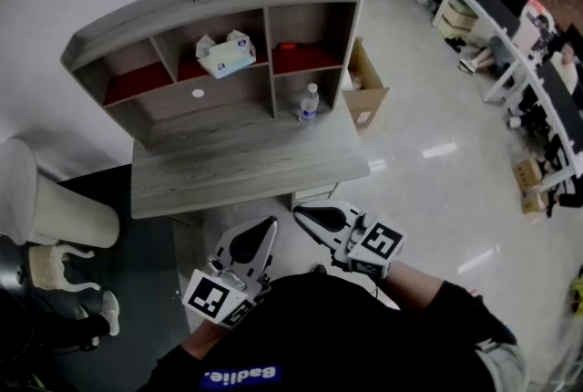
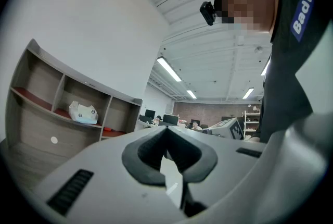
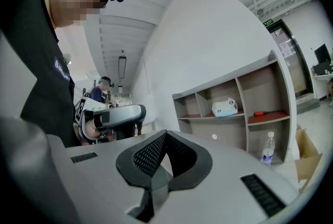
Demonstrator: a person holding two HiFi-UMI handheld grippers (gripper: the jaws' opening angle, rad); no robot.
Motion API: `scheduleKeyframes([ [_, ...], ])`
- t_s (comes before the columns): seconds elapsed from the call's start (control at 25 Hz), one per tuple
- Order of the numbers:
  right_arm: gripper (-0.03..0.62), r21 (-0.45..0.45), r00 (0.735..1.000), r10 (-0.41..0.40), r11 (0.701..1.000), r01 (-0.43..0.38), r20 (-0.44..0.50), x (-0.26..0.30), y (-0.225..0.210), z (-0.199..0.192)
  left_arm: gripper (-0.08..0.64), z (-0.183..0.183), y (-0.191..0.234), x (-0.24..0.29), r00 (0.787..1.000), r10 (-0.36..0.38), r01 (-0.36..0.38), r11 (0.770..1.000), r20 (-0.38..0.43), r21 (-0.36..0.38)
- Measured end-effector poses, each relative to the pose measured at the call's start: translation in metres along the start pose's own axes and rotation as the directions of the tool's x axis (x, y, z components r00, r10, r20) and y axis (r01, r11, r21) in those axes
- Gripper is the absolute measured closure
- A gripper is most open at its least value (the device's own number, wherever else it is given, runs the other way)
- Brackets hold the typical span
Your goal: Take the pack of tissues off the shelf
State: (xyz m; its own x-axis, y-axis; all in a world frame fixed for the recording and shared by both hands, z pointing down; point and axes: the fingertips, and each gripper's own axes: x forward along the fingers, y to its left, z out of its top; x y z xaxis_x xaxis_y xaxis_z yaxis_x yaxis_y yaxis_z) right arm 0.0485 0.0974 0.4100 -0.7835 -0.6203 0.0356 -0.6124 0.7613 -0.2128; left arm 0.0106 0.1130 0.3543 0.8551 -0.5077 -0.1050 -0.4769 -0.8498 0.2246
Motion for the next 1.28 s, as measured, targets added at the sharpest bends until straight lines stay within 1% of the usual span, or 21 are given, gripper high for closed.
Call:
scheduleKeyframes([
  [0.72,0.563,-0.017,0.997,0.072,0.997,-0.072,0.004,-0.037,-0.034,0.0,0.558,-0.017,-0.024,0.039,0.996,0.091,-0.091,0.996,0.004,0.025],
  [0.88,0.563,-0.002,0.997,0.078,0.997,-0.078,0.001,-0.041,-0.04,-0.004,0.558,-0.021,-0.025,0.043,0.994,0.107,-0.107,0.994,-0.004,0.025],
  [1.08,0.563,-0.003,0.998,0.066,0.998,-0.066,-0.006,-0.031,-0.048,-0.004,0.558,-0.019,-0.01,0.047,0.995,0.101,-0.101,0.995,0.001,0.018],
  [1.28,0.563,-0.014,1.0,0.025,1.0,-0.026,-0.014,-0.014,-0.059,-0.003,0.558,-0.018,0.012,0.053,0.999,0.049,-0.049,0.999,0.005,0.003],
])
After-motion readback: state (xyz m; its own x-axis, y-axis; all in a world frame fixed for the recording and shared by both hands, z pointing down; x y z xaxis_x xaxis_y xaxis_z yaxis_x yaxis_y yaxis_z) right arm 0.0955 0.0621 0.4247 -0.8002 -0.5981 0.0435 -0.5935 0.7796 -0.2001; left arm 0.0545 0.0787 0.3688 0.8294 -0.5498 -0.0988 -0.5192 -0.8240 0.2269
